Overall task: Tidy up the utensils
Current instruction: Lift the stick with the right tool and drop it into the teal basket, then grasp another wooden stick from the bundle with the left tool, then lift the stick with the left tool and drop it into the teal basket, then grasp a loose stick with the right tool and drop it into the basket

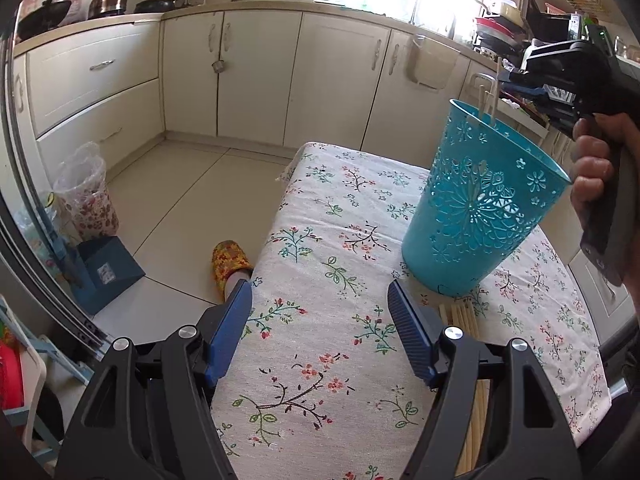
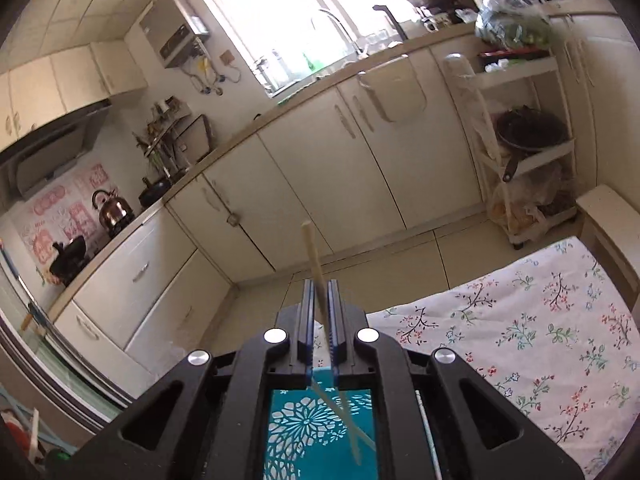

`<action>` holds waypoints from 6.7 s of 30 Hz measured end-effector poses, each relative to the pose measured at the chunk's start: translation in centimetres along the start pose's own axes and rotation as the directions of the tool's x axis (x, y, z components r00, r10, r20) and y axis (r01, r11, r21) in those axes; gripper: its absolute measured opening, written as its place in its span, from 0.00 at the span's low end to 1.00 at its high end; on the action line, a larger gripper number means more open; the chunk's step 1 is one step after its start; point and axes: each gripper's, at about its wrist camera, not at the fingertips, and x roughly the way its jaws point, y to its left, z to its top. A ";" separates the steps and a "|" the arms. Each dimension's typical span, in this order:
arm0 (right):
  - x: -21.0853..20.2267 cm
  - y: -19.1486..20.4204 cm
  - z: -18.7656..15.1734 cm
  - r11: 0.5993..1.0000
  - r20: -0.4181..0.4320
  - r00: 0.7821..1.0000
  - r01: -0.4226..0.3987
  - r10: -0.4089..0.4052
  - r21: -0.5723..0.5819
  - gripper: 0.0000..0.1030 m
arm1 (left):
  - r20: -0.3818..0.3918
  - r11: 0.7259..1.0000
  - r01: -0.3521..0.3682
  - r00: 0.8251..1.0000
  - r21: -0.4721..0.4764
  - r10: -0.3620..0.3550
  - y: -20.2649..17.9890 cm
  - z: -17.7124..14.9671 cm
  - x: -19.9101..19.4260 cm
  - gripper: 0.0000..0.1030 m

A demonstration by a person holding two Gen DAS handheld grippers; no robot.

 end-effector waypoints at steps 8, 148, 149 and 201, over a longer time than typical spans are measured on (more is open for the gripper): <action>-1.2 1.8 -0.7 0.990 -0.034 0.999 -0.011 0.006 -0.138 0.17 | 0.002 1.000 0.001 1.000 0.010 -0.001 -0.6 0.1 -0.6 0.67; -4.3 -6.3 -18.7 0.961 -0.422 0.895 0.026 -0.145 -0.275 0.10 | 0.468 0.953 0.288 0.858 -0.092 -0.214 -9.4 19.5 -5.2 0.05; -4.2 -6.4 -18.7 0.962 -0.423 0.895 0.024 -0.142 -0.272 0.10 | 0.477 0.955 0.280 0.855 -0.097 -0.202 -9.7 19.7 -4.7 0.05; -4.4 -5.2 -18.8 0.916 -0.432 0.861 0.092 -0.270 -0.390 0.08 | 0.041 1.000 0.028 0.999 -0.005 -0.028 -0.9 1.0 1.6 0.70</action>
